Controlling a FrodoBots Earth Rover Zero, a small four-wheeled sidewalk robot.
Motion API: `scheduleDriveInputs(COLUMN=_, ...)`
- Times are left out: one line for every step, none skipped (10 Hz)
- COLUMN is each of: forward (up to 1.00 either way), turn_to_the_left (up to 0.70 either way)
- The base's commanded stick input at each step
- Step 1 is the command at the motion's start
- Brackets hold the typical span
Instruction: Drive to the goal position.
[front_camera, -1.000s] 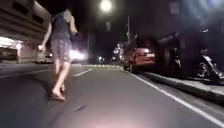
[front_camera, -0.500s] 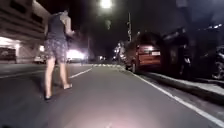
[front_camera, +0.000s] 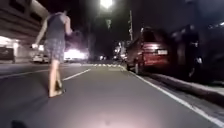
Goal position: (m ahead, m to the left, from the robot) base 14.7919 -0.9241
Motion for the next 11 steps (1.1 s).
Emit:
scheduleDriveInputs(forward=1.00, turn_to_the_left=0.00)
scheduleDriveInputs(forward=1.00, turn_to_the_left=0.00)
scheduleDriveInputs(forward=1.00, turn_to_the_left=0.00)
scheduleDriveInputs(forward=1.00, turn_to_the_left=0.00)
scheduleDriveInputs(forward=1.00, turn_to_the_left=0.00)
scheduleDriveInputs(forward=1.00, turn_to_the_left=0.00)
scheduleDriveInputs(forward=1.00, turn_to_the_left=0.00)
scheduleDriveInputs(forward=1.00, turn_to_the_left=0.00)
scheduleDriveInputs(forward=1.00, turn_to_the_left=0.00)
scheduleDriveInputs(forward=1.00, turn_to_the_left=0.00)
scheduleDriveInputs(forward=1.00, turn_to_the_left=0.00)
